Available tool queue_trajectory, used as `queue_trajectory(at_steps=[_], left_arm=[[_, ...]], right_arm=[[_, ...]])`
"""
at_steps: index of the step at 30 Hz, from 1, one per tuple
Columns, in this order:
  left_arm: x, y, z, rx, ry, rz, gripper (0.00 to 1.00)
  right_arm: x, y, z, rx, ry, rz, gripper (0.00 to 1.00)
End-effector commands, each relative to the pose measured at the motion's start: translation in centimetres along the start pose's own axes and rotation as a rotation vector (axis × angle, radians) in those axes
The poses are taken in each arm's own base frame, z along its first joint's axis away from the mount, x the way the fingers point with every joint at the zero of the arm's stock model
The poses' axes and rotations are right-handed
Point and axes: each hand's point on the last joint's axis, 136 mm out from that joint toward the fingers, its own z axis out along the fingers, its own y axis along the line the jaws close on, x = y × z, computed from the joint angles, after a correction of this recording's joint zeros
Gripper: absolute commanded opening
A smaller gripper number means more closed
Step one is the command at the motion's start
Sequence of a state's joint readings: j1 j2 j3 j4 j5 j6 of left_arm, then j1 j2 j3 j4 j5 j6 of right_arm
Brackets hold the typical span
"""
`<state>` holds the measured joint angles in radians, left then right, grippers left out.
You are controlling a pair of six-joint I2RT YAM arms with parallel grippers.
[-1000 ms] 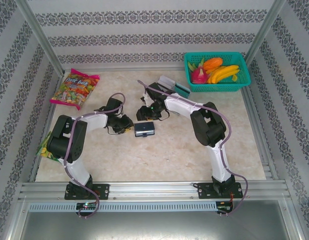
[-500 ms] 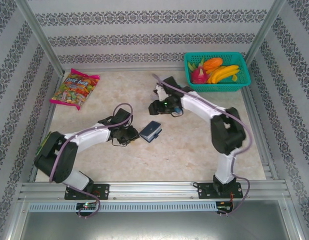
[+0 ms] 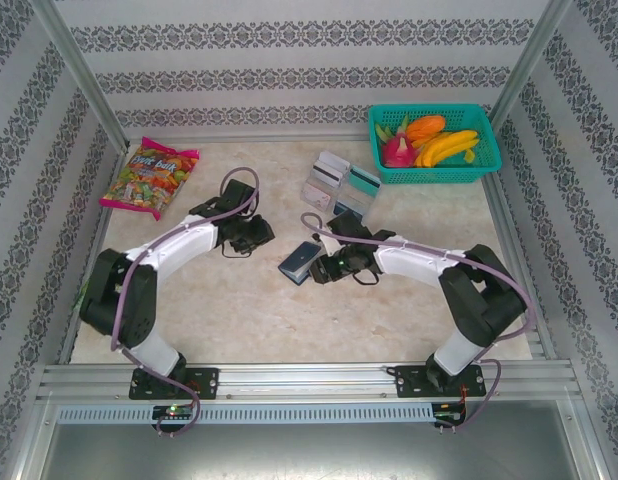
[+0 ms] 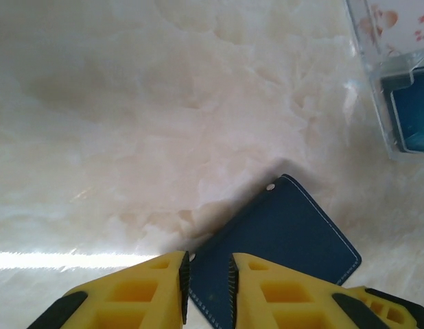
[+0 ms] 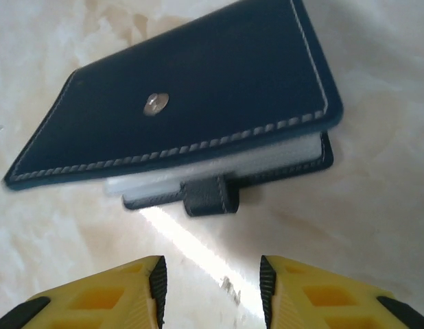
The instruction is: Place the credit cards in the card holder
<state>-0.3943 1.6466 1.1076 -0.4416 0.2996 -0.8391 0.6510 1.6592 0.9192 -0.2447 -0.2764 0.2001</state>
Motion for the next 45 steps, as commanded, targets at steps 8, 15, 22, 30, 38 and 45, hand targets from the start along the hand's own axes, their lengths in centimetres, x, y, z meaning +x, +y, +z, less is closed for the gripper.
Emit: queue_trajectory(at_steps=[8, 15, 22, 30, 38, 45], left_arm=[[1.7, -1.8, 3.2, 0.053, 0.116, 0.054, 0.26], [2.6, -2.5, 5.2, 0.059, 0.161, 0.065, 0.25], [2.9, -2.6, 5.6, 0.052, 0.170, 0.072, 0.25], [3.2, -2.7, 5.8, 0.051, 0.180, 0.075, 0.25], [3.9, -2.1, 6.9, 0.031, 0.204, 0.079, 0.25], [4.0, -1.1, 7.9, -0.004, 0.214, 0.094, 0.25]], right_arm=[[-2.2, 0.5, 2.3, 0.089, -0.041, -0.149, 0.42], [-2.4, 0.7, 2.7, 0.114, -0.032, -0.161, 0.43], [-1.2, -0.1, 4.1, 0.146, 0.012, -0.160, 0.42], [-1.8, -0.1, 4.2, 0.170, -0.007, -0.160, 0.18], [-1.7, 0.7, 3.8, 0.085, -0.075, -0.154, 0.11], [-2.4, 3.2, 3.4, -0.115, -0.148, -0.190, 0.03]])
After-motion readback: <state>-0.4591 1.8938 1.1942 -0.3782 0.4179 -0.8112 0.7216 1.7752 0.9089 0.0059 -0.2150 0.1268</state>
